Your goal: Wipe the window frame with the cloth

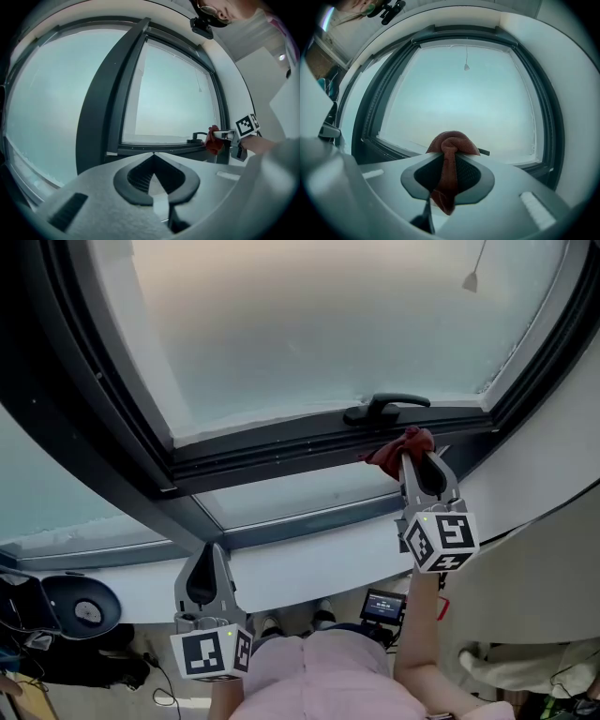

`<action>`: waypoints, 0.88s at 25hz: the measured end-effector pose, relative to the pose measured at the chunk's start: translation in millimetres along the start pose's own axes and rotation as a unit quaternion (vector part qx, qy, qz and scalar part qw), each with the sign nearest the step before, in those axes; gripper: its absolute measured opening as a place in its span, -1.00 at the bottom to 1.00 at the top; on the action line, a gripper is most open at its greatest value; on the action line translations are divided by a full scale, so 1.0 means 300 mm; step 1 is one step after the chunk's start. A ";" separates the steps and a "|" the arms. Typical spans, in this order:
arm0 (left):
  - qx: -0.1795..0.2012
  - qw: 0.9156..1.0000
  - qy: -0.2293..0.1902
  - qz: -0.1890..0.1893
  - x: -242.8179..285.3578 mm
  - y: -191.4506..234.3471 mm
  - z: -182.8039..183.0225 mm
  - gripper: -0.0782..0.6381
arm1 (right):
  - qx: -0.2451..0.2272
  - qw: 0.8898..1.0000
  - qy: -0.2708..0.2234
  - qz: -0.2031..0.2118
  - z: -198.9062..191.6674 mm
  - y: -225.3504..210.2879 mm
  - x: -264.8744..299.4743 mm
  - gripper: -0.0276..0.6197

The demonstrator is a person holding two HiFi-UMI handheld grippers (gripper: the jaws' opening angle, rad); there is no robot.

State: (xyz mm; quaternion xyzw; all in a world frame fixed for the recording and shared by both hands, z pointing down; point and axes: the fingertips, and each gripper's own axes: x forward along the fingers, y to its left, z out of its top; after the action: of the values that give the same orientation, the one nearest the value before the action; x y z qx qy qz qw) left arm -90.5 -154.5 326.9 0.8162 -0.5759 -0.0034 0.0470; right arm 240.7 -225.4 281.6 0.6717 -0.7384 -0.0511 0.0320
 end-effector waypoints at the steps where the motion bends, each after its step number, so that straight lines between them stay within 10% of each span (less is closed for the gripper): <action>1: -0.001 1.000 -0.003 0.003 0.018 -0.028 0.002 -0.79 | -0.003 1.000 0.001 0.010 -0.003 -0.015 0.026 -0.70; 22: -0.003 0.998 -0.008 0.064 0.139 -0.282 -0.009 -0.79 | -0.048 0.992 -0.010 0.120 -0.059 -0.146 0.271 -0.70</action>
State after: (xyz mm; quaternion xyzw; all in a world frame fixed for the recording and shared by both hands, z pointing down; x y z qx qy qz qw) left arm 3.1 -165.5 324.7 0.7772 -0.6275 -0.0086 0.0452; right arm 278.2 -310.8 292.2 0.5757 -0.8103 -0.0891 0.0631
